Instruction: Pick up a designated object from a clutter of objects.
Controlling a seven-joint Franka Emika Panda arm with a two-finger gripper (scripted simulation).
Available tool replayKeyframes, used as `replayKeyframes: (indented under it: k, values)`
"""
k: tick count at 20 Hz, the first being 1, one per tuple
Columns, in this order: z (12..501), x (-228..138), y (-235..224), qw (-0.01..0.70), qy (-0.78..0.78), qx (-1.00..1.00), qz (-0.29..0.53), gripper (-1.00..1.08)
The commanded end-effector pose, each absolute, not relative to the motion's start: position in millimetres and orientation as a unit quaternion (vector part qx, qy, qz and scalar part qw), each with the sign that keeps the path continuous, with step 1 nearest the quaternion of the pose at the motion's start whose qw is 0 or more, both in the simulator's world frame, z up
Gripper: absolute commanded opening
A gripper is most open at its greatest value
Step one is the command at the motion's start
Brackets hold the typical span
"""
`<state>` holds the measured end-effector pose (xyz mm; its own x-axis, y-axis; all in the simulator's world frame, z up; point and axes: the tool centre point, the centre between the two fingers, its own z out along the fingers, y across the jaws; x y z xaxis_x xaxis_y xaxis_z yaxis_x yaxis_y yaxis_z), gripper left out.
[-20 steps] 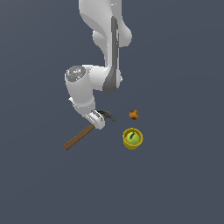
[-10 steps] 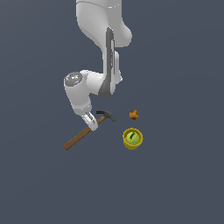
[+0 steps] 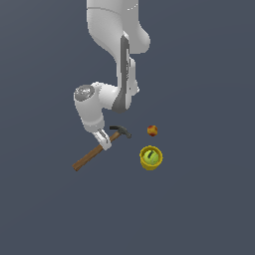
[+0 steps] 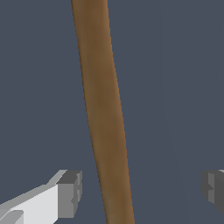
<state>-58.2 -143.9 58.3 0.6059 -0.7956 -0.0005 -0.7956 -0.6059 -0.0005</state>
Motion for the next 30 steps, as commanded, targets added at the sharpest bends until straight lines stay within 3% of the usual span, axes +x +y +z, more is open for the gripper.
replayKeyframes:
  k: [1, 12, 13, 30]
  values:
    - [48.9, -58.9, -144.0, 0.000, 0.445, -0.896, 0.000, 1.00]
    - [16.5, -59.3, -144.4, 0.000, 0.446, -0.895, 0.000, 1.00]
    - [16.5, -59.3, -144.4, 0.000, 0.446, -0.895, 0.000, -1.00]
    - [31.2, -51.0, -134.7, 0.001, 0.444, -0.896, -0.002, -1.00]
